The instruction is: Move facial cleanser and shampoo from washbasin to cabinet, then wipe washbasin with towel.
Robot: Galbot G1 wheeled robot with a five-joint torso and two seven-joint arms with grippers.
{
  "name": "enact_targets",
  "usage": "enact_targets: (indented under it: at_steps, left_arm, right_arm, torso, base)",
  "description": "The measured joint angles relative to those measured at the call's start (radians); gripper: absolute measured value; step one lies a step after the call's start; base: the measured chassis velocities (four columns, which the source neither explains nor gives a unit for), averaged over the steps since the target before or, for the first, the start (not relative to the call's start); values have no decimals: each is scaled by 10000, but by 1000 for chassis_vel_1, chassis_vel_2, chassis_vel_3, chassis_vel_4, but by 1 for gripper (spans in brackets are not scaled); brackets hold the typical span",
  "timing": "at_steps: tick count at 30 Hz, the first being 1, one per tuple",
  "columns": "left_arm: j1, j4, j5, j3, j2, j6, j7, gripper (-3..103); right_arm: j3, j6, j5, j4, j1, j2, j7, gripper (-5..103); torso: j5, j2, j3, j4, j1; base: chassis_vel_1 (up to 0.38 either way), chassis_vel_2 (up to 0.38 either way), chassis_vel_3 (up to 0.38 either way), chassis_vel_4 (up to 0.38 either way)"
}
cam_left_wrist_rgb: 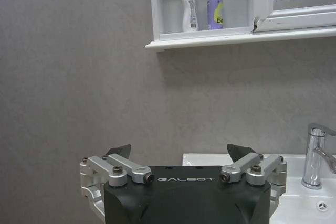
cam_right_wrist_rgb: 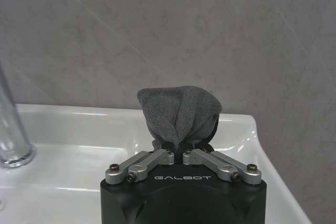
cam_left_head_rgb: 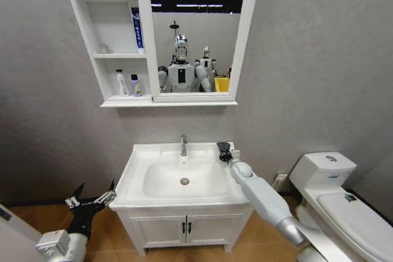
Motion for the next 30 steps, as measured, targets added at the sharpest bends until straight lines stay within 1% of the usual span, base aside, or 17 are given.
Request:
enact_targets:
  at_steps: [3, 4, 6, 7, 8, 9, 11, 17, 18, 19, 21, 22, 24, 30]
  left_arm:
    - [0, 0, 0, 0, 0, 0, 0, 100]
    - [0, 0, 0, 0, 0, 0, 0, 100]
    - [0, 0, 0, -1, 0, 1, 0, 100]
    - [0, 0, 0, 0, 0, 0, 0, 100]
    - [0, 0, 0, 0, 0, 0, 0, 100]
    - [0, 0, 0, 0, 0, 0, 0, 100]
    - [0, 0, 0, 0, 0, 0, 0, 100]
    - [0, 0, 0, 0, 0, 1, 0, 100]
    - [0, 0, 0, 0, 0, 0, 0, 100]
    - [0, 0, 0, 0, 0, 0, 0, 100]
    - [0, 0, 0, 0, 0, 0, 0, 100]
    - [0, 0, 0, 0, 0, 0, 0, 100]
    - [0, 0, 0, 0, 0, 1, 0, 100]
    - [0, 0, 0, 0, 0, 0, 0, 100]
  right_arm:
    - [-406, -629, 860, 1402, -632, 103, 1437, 2]
    - [-406, -629, 860, 1402, -632, 103, 1437, 2]
    - [-743, -1041, 1800, 1903, -815, 384, 2531, 2]
    - [-811, -1175, 2021, 1948, -823, 460, 2805, 2]
    - [-811, -1175, 2021, 1948, -823, 460, 2805, 2]
    - [-867, -1370, 2309, 1940, -813, 558, 3114, 2]
    - [-860, -1665, 2712, 1678, -683, 705, 3449, 2]
    - [-493, -2065, 2982, 1008, -453, 762, 3729, 2]
    - [-294, -2308, 3263, 786, -401, 708, 3749, 2]
    - [-294, -2308, 3263, 786, -401, 708, 3749, 2]
    - [-143, -2452, 3502, 599, -369, 682, 3622, 2]
    - [-143, -2452, 3502, 599, -369, 682, 3622, 2]
    - [-91, -2463, 3485, 459, -372, 658, 3310, 2]
    - [-187, -2458, 3440, 446, -395, 719, 3148, 2]
  torso:
    - [0, 0, 0, -4, -1]
    - [0, 0, 0, -4, -1]
    - [2, 0, 0, 2, -1]
    - [3, 0, 0, 2, -1]
    - [3, 0, 0, 2, -1]
    - [1, 0, 0, 1, -1]
    - [0, 1, 0, 0, -1]
    - [2, 0, 0, -2, 0]
    - [2, 0, 1, -3, 0]
    - [2, 0, 1, -3, 0]
    - [2, 0, 1, -3, -1]
    - [2, 0, 1, -3, -1]
    - [3, 0, 1, -2, 0]
    - [3, 0, 1, -1, 0]
  base:
    - [0, 0, 0, 0]
    - [0, 0, 0, 0]
    - [0, 0, 0, 0]
    - [0, 0, 0, 0]
    - [0, 0, 0, 0]
    - [0, 0, 0, 0]
    - [0, 0, 0, 0]
    - [0, 0, 0, 0]
    - [0, 0, 0, 0]
    - [0, 0, 0, 0]
    - [0, 0, 0, 0]
    - [0, 0, 0, 0]
    - [0, 0, 0, 0]
    - [0, 0, 0, 0]
